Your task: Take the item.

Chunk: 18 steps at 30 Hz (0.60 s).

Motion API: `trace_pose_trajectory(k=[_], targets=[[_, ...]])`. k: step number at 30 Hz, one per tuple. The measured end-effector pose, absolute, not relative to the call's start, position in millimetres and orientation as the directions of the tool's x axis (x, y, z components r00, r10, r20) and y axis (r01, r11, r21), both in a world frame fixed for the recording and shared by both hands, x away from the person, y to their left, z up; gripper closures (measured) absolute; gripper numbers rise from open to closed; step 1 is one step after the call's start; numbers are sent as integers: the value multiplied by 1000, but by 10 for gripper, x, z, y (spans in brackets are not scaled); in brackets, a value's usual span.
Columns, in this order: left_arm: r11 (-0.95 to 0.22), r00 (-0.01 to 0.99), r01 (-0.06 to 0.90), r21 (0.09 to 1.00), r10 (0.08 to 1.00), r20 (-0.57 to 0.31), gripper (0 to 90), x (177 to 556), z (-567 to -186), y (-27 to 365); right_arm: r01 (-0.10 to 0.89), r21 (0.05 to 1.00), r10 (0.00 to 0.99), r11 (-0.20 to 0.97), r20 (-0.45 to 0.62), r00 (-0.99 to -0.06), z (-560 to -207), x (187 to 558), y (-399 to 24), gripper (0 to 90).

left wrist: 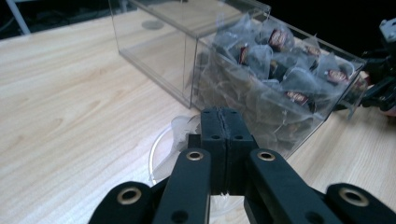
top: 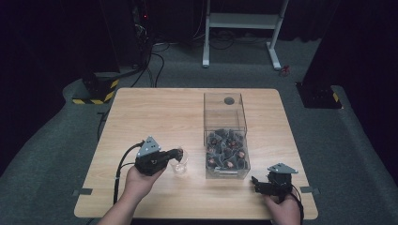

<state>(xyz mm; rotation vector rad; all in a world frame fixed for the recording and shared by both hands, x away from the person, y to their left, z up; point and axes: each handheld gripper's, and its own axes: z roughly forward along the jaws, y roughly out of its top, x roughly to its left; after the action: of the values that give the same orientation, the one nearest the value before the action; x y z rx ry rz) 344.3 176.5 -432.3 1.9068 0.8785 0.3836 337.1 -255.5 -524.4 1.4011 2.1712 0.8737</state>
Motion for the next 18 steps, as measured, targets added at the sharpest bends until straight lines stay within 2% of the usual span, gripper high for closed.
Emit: trace_pose_trajectory(k=[11, 18], targets=[[-322, 696, 434, 841, 713, -86, 891, 3451, -4444, 1710, 654, 695, 912, 298, -5, -410, -5244, 3371, -2555, 84], [-316, 701, 396, 862, 711, -61, 891, 3361, -4334, 1708, 654, 695, 912, 298, -5, -410, -5244, 3371, -2555, 84]])
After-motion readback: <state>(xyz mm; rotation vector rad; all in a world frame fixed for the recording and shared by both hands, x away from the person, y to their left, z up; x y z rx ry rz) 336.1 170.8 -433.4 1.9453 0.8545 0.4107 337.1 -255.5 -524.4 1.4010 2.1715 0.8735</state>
